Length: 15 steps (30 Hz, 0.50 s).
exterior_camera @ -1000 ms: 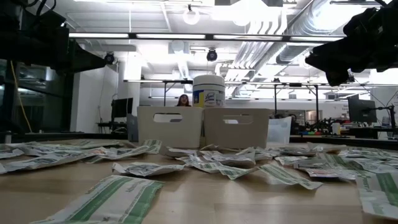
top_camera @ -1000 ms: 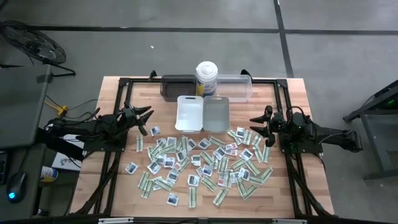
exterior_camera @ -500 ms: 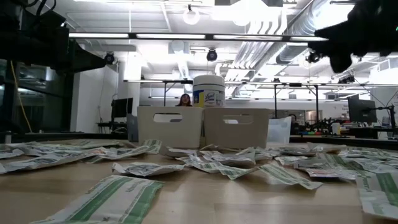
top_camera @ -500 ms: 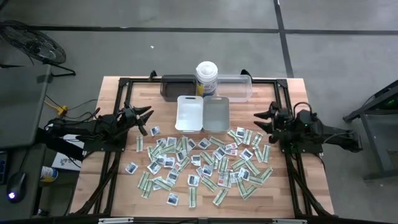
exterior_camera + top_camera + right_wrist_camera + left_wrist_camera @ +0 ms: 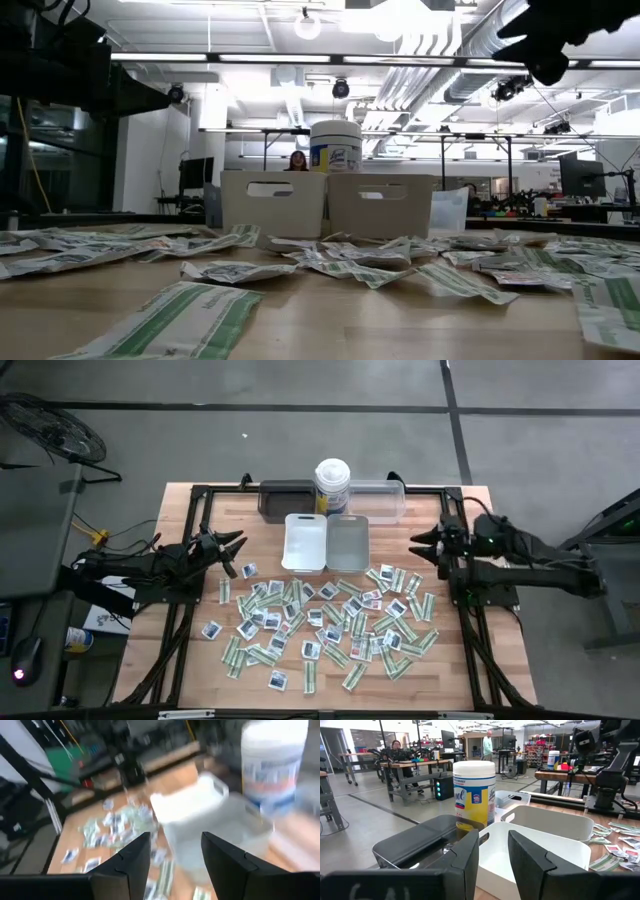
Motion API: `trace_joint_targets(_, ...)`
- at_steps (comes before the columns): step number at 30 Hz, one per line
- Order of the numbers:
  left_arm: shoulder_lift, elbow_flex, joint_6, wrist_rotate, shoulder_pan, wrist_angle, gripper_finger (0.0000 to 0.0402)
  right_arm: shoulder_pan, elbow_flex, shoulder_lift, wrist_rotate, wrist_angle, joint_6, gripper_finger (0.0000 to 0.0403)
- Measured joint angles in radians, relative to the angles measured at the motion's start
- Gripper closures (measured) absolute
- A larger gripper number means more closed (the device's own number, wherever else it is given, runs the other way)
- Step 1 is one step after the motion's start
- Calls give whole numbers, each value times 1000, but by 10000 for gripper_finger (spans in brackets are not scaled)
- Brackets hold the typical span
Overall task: Pick & Place First Aid Supplies
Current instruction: Put the band aid into the transparent bin
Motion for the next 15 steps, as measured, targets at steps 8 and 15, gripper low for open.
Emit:
trace_joint_targets(8,0,0,0,0,0,0,300,-123,216,246,-104,-444,65,233)
trace_joint_targets(15,0,0,0,0,0,0,300,-147,230,447,-232,-577,93,233)
